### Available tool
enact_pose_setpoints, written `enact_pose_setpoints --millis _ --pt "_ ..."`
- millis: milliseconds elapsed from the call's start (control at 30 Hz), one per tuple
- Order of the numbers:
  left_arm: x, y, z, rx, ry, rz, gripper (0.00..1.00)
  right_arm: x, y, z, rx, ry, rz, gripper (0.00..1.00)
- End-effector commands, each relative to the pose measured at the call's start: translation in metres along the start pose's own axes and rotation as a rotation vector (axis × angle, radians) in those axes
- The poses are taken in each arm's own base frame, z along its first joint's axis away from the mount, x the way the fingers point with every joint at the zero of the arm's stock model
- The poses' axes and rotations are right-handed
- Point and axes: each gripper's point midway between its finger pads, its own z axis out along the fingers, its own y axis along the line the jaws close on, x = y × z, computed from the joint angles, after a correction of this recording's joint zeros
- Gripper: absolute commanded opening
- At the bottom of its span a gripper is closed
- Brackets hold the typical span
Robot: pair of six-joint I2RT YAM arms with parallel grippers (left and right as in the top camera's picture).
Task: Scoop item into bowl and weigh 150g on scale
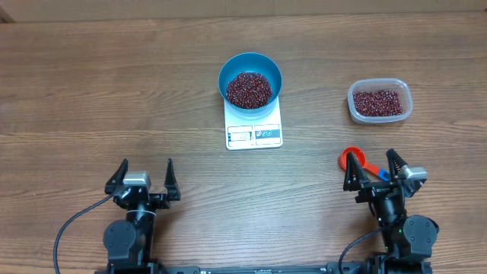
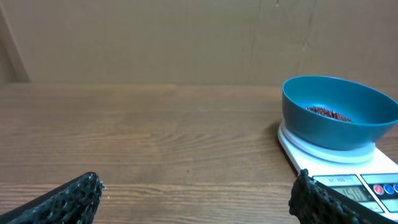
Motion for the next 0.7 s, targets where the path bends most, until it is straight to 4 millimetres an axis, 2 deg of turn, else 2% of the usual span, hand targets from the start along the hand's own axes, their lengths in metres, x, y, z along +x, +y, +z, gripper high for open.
enact_pose_setpoints --millis 0,667 --pt "-0.0005 0.0015 0.0003 -0.011 -0.016 0.021 1.0 0.0011 -0.0004 0.0 0.001 -0.007 -0.001 1.0" --pt "0.0015 0.003 0.0003 -0.016 -0.007 0.045 1.0 0.0011 -0.0005 0.0 0.001 -0.007 -0.001 1.0"
